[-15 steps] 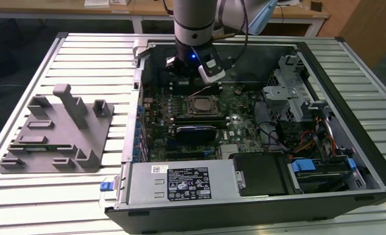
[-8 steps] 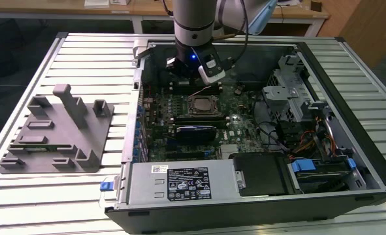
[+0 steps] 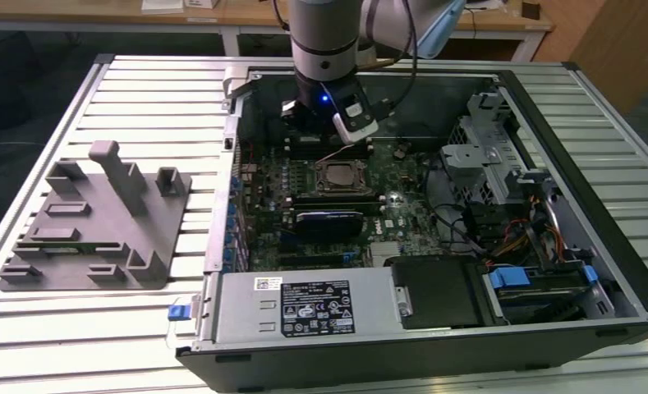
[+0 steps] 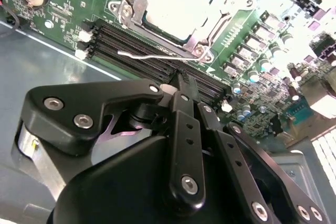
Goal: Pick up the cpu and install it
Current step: 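Install the first cpu locking lever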
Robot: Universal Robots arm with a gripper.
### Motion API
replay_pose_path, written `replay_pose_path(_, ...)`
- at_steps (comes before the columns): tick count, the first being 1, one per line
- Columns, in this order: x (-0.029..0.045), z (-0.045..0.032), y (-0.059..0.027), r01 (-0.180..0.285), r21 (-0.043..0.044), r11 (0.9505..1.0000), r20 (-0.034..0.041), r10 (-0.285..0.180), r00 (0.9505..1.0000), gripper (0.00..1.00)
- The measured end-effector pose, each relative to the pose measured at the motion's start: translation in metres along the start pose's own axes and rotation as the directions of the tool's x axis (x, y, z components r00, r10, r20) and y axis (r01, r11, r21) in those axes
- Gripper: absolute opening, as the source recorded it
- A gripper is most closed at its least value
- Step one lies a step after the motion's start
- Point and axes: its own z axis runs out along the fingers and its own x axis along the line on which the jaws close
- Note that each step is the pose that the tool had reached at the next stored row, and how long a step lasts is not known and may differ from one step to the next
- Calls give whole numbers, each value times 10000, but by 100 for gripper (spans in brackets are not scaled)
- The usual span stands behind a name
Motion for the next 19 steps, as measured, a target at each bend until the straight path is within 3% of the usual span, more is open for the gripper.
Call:
replay_pose_path(3,1,17,-4,-45,32,10000,155,44,9999,11)
replay_pose_path(13,4,59,-14,-261,127,9996,771,250,9967,11)
replay_pose_path(19,5,87,-21,-383,130,9992,1186,365,9923,11)
